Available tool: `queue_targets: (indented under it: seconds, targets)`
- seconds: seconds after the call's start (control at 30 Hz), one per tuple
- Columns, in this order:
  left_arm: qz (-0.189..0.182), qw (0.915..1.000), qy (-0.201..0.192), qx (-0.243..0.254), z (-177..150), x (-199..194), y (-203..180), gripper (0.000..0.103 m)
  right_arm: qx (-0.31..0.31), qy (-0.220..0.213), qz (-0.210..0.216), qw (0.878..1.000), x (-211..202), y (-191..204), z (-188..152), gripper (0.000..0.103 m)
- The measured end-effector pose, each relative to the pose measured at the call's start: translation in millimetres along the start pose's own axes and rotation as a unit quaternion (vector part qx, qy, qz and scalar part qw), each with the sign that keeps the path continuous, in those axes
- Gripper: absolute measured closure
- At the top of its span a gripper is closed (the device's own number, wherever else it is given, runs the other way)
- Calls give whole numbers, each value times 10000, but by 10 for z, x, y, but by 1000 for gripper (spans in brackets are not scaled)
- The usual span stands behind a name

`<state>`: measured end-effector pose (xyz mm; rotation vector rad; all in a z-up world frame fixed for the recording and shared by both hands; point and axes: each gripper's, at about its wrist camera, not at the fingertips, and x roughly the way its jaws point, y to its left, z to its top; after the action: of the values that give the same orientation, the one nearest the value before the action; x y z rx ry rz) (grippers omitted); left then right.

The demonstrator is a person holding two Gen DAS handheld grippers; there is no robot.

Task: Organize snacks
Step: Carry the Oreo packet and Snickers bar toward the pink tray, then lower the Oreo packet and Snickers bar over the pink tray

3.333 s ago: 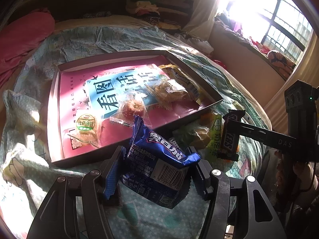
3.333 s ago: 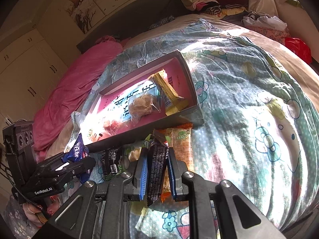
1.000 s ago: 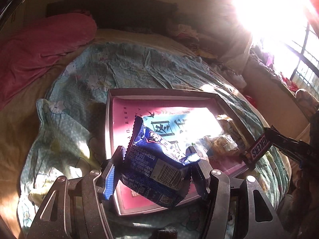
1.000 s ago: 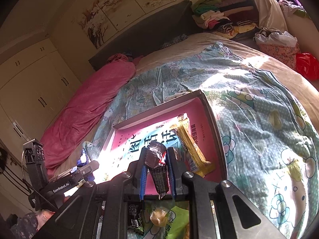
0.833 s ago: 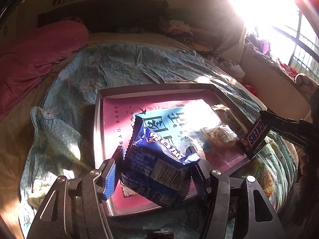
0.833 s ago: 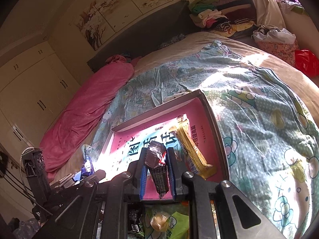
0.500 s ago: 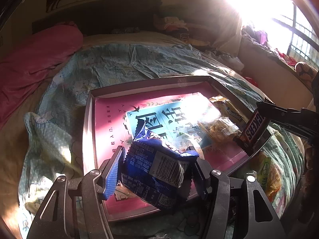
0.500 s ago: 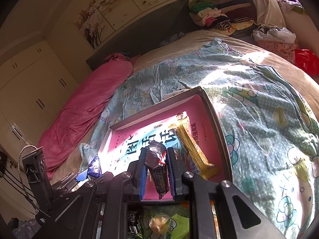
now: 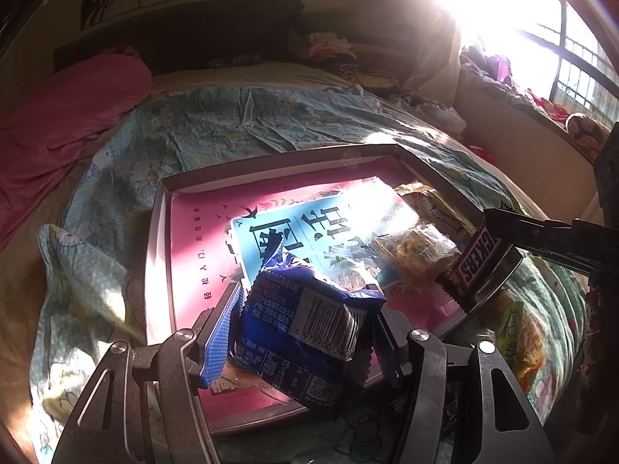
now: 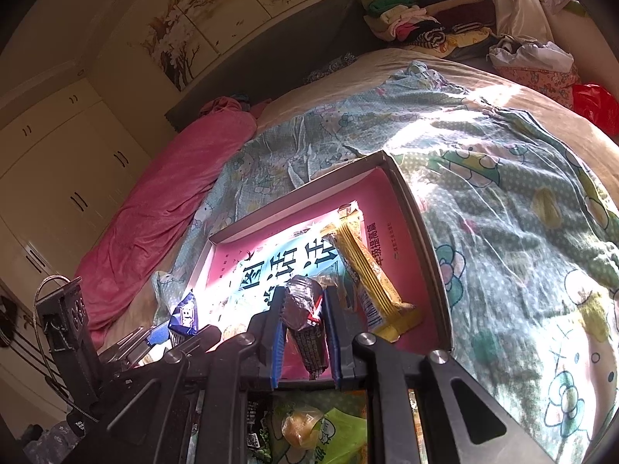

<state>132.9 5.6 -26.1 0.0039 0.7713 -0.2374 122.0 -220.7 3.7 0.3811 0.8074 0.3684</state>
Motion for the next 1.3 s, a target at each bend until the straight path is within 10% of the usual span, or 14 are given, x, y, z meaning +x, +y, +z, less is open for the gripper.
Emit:
queue_targets:
  seconds: [1.3]
  targets:
    - [-185,9993,78,313,-53,49,-171,39,18,225,-378,9990,127,-137,-89,83]
